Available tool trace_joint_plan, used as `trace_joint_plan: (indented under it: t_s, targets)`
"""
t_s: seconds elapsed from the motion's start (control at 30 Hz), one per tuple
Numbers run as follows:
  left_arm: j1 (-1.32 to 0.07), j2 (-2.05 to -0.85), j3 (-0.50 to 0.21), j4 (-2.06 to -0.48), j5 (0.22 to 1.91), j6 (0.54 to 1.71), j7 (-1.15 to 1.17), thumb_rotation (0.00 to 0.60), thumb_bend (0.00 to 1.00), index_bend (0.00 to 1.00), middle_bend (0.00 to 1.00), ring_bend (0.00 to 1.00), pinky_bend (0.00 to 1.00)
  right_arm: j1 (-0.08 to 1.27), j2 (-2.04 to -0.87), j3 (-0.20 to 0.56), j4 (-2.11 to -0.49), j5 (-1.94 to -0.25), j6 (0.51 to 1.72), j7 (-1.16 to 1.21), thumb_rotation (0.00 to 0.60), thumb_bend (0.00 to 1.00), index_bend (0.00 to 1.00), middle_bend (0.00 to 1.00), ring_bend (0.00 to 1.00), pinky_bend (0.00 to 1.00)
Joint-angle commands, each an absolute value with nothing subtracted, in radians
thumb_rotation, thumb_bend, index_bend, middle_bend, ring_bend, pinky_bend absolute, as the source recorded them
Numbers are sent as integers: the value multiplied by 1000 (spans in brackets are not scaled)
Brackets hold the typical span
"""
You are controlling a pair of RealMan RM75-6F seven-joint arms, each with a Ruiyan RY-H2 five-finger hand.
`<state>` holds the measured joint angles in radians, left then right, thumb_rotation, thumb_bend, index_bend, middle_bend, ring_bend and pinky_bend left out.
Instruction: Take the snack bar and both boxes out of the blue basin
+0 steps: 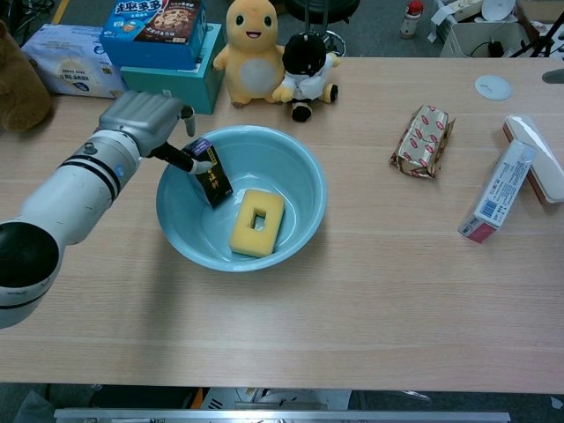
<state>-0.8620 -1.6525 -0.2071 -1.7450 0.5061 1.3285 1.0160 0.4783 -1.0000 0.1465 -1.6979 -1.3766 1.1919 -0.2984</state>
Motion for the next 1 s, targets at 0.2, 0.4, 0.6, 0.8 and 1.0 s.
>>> trace_joint_plan:
  t_s: [0.2,0.4,0.6,0.8,1.0]
  targets:
    - [-872,-1678,-194,-1707,492,1345,1043,294,147,345,207,200,163,476,-1000,144,-1692,-1381,1186,-287,600,0,0,127,41,238]
    - [-863,-1683,-186,-1712,511,1352,1027,313,148,361,211,205,163,474,-1000,145,-1689,-1381,1184,-282,600,0,0,127,41,238]
    - [-862,-1693,-179,-1719,516,1355,1029,335,147,383,215,209,163,469,-1001,144,-1683,-1377,1183,-279,600,0,0,128,41,238]
    - [-856,-1704,-172,-1731,545,1368,1019,338,147,403,216,210,163,463,-1001,144,-1677,-1377,1187,-271,600,0,0,128,41,238]
    - [-851,-1719,-165,-1732,583,1381,1011,346,147,425,222,213,163,462,-1002,141,-1673,-1379,1181,-266,600,0,0,127,41,238]
